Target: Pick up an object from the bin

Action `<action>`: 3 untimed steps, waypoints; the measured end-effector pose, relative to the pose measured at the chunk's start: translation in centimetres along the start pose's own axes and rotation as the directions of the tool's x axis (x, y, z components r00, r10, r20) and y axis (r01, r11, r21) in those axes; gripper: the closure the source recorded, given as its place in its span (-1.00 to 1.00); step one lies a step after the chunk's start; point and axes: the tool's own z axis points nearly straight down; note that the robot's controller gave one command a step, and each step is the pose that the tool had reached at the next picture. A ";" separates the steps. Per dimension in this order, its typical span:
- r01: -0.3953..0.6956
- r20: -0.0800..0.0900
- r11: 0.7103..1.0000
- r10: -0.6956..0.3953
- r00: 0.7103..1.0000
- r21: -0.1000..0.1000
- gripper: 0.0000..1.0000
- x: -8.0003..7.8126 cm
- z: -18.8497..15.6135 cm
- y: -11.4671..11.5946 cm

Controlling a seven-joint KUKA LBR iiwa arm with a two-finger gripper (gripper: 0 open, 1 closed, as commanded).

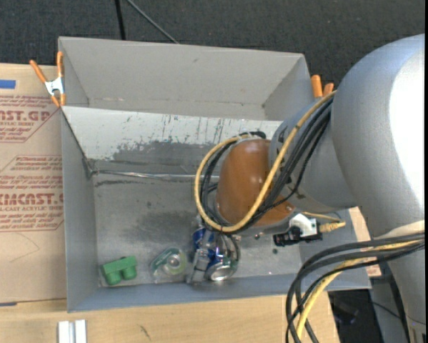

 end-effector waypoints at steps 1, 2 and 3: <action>0.455 0.011 0.890 -0.455 0.890 0.000 -1.00 -0.7 -0.1 -2.7; 0.455 -0.003 0.890 -0.455 0.890 -0.002 1.00 -0.3 0.1 -2.8; 0.478 0.008 0.878 -0.478 0.878 0.000 1.00 -2.0 -16.6 1.0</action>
Offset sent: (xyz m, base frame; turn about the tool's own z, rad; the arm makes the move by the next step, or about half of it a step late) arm -0.0039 -0.0286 0.0000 -0.4738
